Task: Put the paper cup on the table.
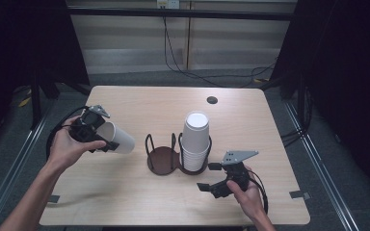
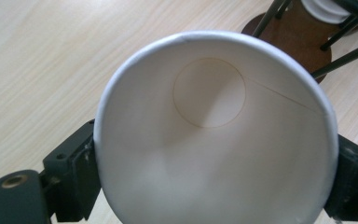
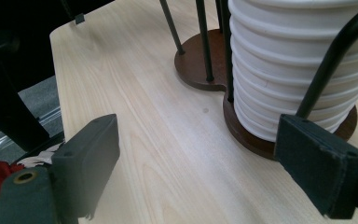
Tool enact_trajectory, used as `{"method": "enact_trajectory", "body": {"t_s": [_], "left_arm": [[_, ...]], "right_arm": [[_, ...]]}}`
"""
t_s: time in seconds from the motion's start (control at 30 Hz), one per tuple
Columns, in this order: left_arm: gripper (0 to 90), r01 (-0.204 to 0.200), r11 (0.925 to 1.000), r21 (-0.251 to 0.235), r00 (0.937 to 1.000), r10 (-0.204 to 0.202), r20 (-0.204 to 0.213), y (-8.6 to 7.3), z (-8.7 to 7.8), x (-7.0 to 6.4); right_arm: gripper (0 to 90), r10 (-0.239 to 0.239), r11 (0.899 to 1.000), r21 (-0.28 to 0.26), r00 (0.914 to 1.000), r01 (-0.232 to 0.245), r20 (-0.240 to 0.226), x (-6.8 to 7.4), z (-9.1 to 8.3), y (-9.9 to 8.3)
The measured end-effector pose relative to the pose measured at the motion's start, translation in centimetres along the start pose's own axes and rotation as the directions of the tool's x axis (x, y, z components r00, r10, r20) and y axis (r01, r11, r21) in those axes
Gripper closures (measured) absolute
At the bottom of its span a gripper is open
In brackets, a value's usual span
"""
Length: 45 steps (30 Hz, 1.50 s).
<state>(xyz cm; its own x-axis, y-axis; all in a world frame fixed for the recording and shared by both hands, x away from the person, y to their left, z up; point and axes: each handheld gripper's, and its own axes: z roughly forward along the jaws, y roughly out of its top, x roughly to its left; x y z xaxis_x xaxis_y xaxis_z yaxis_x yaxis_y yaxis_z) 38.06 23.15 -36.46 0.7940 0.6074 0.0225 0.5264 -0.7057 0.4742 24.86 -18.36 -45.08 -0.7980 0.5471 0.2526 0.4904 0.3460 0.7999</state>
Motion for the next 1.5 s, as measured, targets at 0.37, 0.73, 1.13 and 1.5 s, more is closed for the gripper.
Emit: {"method": "enact_trajectory", "body": {"t_s": [0.37, 0.73, 1.13, 1.5], "left_arm": [[11.1, -0.029, 0.9887, 0.147, 0.9996, 0.029, 0.002, 1.7, 2.4, 0.4], [9.3, -0.058, 0.9730, 0.224, 0.9977, 0.064, -0.020, 2.8, 4.7, -0.3], [6.3, -0.064, 0.9777, 0.200, 0.9964, 0.074, -0.042, 3.5, 6.5, -1.2], [6.8, -0.072, 0.9823, 0.173, 0.9968, 0.077, -0.023, 3.5, 7.8, -1.5]], "right_arm": [[14.5, 0.005, 1.000, 0.000, 1.0000, -0.005, 0.000, -0.1, 0.0, 0.0], [14.4, 0.013, 1.000, 0.003, 0.9999, -0.013, 0.009, -0.2, 0.0, -0.1], [14.4, 0.019, 0.999, 0.033, 0.9998, -0.020, 0.006, -0.2, 0.5, -0.3], [14.5, 0.016, 0.999, 0.043, 0.9999, -0.016, 0.000, -0.2, 0.6, -0.3]]}}
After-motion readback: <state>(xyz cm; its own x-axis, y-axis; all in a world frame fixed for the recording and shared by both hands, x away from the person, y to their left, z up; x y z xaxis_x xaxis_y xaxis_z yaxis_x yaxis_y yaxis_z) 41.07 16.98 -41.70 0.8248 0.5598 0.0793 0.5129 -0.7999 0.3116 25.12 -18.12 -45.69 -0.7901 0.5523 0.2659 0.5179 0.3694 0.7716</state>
